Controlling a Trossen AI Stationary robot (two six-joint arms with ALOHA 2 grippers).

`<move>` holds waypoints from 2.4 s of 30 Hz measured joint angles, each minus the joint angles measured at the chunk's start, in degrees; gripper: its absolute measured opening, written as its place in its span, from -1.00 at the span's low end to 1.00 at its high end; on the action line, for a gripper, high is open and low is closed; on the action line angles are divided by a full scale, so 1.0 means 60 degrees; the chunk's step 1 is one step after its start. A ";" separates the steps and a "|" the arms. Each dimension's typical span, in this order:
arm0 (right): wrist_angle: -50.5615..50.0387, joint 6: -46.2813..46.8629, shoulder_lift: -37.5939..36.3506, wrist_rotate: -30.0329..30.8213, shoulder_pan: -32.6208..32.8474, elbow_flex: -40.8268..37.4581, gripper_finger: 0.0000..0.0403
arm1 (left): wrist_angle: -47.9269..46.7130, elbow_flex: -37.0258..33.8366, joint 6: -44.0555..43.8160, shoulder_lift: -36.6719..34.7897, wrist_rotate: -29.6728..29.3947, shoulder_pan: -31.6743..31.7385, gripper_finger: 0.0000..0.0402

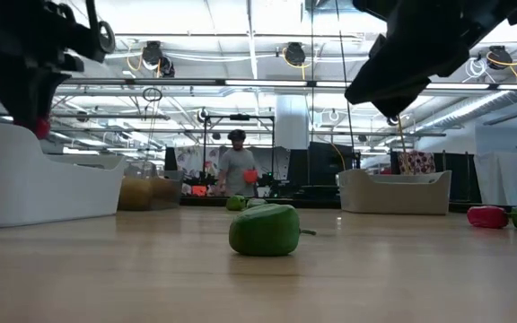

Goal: Sort produce into baskets
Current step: Put the bottom left red chili pepper into the white bin, then put the middle right red chili pepper into the white bin

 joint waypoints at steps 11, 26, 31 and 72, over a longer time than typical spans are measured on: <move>-0.0193 0.0384 -0.0006 -0.0850 0.0000 0.0000 -1.00 | 0.0866 -0.0115 0.0323 0.0000 -0.0007 0.0262 0.08; -0.5016 0.3468 -0.1545 -0.2314 0.0500 -0.0004 -1.00 | 0.9338 -0.0128 0.4702 0.0454 -0.0326 0.0255 0.15; -0.6093 0.4653 -0.2405 -0.2258 0.1127 -0.0004 -1.00 | 1.2905 -0.0344 0.6359 0.1862 -0.0506 0.0548 0.15; -0.7752 0.4859 -0.3359 -0.2300 0.1847 -0.0004 -1.00 | 1.4073 1.0690 0.9250 1.2404 0.6271 0.4325 0.15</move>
